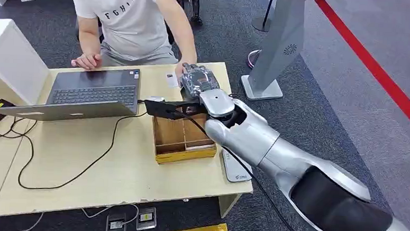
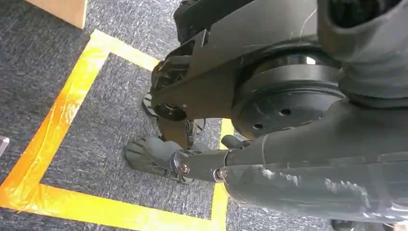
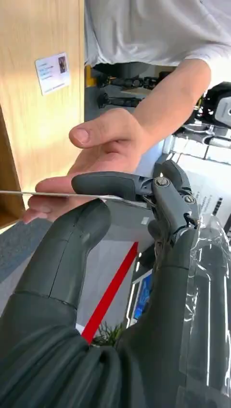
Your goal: Pass the card to the sensor for recognition and then transmit it.
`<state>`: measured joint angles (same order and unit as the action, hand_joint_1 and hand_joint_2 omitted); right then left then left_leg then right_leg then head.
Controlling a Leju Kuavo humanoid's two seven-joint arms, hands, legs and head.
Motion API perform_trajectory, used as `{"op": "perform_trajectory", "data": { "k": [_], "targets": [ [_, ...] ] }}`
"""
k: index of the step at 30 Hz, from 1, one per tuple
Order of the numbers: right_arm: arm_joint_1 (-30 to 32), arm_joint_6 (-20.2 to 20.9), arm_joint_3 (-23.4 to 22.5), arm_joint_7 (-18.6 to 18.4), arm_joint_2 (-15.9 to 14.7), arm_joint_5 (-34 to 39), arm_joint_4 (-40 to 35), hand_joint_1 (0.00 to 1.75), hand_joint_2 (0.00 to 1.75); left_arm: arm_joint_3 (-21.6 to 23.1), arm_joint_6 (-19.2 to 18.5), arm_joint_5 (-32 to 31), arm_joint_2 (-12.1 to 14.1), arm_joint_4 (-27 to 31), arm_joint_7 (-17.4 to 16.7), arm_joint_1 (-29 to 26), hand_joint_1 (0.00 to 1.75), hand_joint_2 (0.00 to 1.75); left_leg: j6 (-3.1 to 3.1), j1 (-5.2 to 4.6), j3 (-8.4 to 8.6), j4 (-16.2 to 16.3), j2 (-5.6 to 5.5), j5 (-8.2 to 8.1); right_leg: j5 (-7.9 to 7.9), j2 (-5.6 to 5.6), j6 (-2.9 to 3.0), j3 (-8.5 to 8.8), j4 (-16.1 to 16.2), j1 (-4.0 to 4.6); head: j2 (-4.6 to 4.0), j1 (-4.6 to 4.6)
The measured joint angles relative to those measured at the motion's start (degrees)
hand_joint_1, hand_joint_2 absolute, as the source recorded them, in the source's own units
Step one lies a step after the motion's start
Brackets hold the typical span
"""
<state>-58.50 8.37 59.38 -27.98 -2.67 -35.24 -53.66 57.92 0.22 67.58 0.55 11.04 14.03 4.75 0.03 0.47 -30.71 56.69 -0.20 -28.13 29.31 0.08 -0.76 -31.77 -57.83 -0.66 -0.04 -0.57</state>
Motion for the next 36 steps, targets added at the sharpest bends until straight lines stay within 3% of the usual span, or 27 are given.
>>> {"op": "perform_trajectory", "data": {
  "k": [1,2,8,12,20,24,29,36],
  "targets": [
    [-0.1,0.0,0.2,-0.1,0.0,0.2,0.1,0.0,1.75,0.0,-0.1,-0.1,0.0,0.0,-0.1,0.0,0.0,0.0,0.0,0.0,0.0,0.0,0.0,0.0,0.0,0.0,0.0,0.0,0.0,0.0,0.0,-0.02],
    [-0.3,-0.1,0.4,-0.2,0.0,0.3,0.2,0.0,0.0,0.1,-0.1,-0.2,-0.1,0.0,-0.2,0.0,0.0,0.0,0.0,0.0,0.0,0.0,0.0,0.0,0.0,0.0,0.0,0.0,0.0,0.0,0.0,-0.02],
    [-0.7,-0.3,1.8,0.8,-0.2,3.5,0.9,0.0,0.0,0.3,-0.2,0.4,-0.3,0.0,-0.3,0.0,0.0,0.0,0.0,0.0,0.01,0.0,0.0,0.0,0.0,0.0,0.0,0.0,0.0,0.0,0.0,0.0],
    [-0.7,-3.6,2.4,0.7,-0.3,3.6,1.3,0.0,0.0,0.3,-0.1,0.8,-0.3,0.0,-0.3,0.0,0.0,0.0,0.0,0.0,0.01,0.0,0.01,0.0,0.0,0.01,0.0,0.0,0.0,0.0,0.0,0.0],
    [-1.1,-4.4,3.2,0.5,-0.5,3.3,2.1,0.0,0.0,0.3,-0.2,0.9,-0.3,0.0,-0.3,0.0,0.0,0.0,0.0,0.0,0.0,0.0,0.01,0.0,0.0,0.01,0.0,-0.02,0.0,0.0,0.0,-0.02],
    [-1.3,-7.3,2.8,0.8,-0.8,5.5,2.4,0.0,0.0,0.3,-0.2,0.9,-0.3,0.0,-0.3,0.0,0.0,0.0,-0.01,0.0,0.01,0.0,0.02,0.0,0.0,0.02,0.0,-0.04,0.0,0.0,0.0,0.0],
    [-0.6,-11.5,0.2,1.6,-3.3,12.7,3.3,0.0,0.0,0.3,-0.3,1.0,-0.3,0.0,-0.3,0.0,0.0,0.0,0.0,-0.01,0.02,0.0,0.01,0.0,0.0,0.01,0.0,-0.05,0.0,-0.01,0.0,-0.02],
    [2.7,-20.5,-9.8,5.3,-11.7,31.8,5.8,0.0,0.0,0.3,-0.3,1.7,-0.5,0.0,-0.3,-0.2,0.0,0.0,0.02,-0.07,-0.04,0.2,-0.15,-0.01,-0.02,-0.09,-0.03,-0.05,0.0,-0.07,0.0,-0.02]
  ]
}}
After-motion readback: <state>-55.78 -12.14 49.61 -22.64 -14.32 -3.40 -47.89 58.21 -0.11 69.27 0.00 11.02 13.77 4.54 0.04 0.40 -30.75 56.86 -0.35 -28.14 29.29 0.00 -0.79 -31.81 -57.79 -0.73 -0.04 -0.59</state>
